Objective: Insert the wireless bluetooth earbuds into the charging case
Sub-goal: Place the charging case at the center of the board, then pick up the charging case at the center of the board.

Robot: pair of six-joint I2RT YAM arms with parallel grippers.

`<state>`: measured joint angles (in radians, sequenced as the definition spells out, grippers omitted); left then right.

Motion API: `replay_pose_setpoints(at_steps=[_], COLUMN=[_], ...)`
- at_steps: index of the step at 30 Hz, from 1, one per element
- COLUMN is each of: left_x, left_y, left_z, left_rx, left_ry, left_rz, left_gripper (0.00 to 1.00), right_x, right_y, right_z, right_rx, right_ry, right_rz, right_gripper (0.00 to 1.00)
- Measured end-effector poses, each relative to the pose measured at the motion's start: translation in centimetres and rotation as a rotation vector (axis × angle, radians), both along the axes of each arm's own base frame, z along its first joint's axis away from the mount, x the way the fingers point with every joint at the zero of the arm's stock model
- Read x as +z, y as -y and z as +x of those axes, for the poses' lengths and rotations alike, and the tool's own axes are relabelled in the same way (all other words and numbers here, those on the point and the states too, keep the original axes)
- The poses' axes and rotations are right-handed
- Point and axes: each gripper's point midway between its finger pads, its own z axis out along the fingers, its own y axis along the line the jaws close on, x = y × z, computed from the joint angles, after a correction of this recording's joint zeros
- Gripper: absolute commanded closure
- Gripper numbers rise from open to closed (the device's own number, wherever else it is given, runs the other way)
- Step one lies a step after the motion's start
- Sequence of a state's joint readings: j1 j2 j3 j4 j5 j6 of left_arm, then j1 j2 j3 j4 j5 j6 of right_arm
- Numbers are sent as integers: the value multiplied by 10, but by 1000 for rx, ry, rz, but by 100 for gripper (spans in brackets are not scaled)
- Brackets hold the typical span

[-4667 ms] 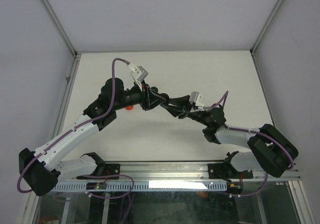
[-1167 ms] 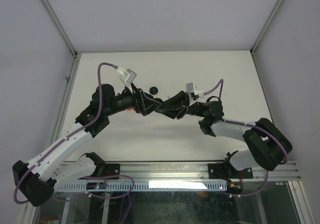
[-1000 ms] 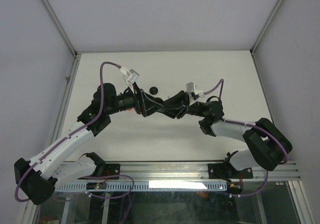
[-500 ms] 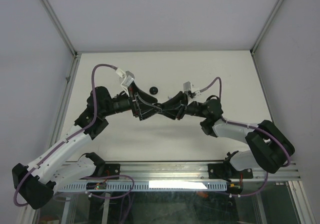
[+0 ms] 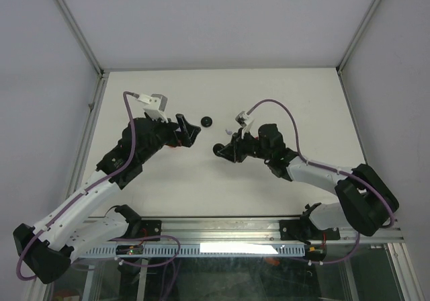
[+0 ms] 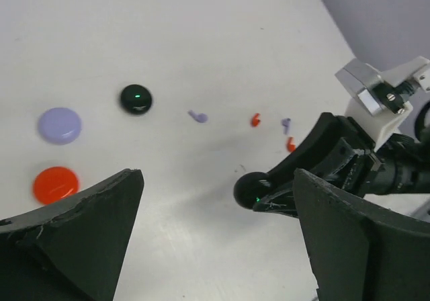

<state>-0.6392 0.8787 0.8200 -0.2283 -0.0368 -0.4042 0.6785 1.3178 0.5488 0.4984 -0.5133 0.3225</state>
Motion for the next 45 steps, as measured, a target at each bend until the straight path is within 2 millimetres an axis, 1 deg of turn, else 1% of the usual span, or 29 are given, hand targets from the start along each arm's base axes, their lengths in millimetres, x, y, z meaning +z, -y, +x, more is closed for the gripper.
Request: replay_pose_setpoints(at_steps=[2, 4, 7, 10, 14, 16, 19, 23, 26, 29, 32, 35, 40, 43, 45], left_x=[-9, -21, -42, -67, -96, -106, -119, -139, -155, -172, -190, -202, -222, -232, -236], left_y=[-12, -28, -45, -60, -78, -83, -83, -82, -84, -87, -88, -91, -91, -92, -93], left_z=[8, 17, 28, 38, 48, 50, 52, 52, 51, 51, 52, 54, 61, 67, 69], left_rx=[82, 169, 266, 342, 420, 442, 447, 446, 451, 461, 472, 485, 503, 514, 524], left_ry=[-15, -35, -78, -150, -248, -282, -322, -376, -421, -473, -528, -563, -620, -643, -649], left_rz=[32, 63, 96, 130, 157, 165, 181, 218, 253, 299, 351, 392, 460, 493, 510], left_gripper=[1, 1, 1, 1, 1, 1, 1, 1, 1, 1, 1, 2, 6, 12, 16], right_x=[-13, -25, -40, -56, -79, -92, -112, -113, -114, -111, -108, -105, -93, -76, -63], right_y=[0, -3, -13, -25, -38, -40, -40, -39, -35, -32, -24, -14, 7, 20, 27], right_z=[9, 22, 42, 62, 82, 88, 95, 105, 107, 109, 103, 93, 78, 72, 71], right_rx=[-46, -89, -141, -186, -223, -239, -263, -285, -301, -312, -321, -327, -342, -359, -371], right_ry=[-54, -109, -179, -251, -317, -353, -409, -432, -442, -431, -422, -415, -371, -311, -262], right_rz=[-49, -86, -115, -146, -174, -192, -219, -199, -202, -199, -213, -240, -276, -276, -268], right_gripper=[100, 100, 98, 97, 88, 85, 79, 65, 51, 44, 37, 28, 25, 25, 25])
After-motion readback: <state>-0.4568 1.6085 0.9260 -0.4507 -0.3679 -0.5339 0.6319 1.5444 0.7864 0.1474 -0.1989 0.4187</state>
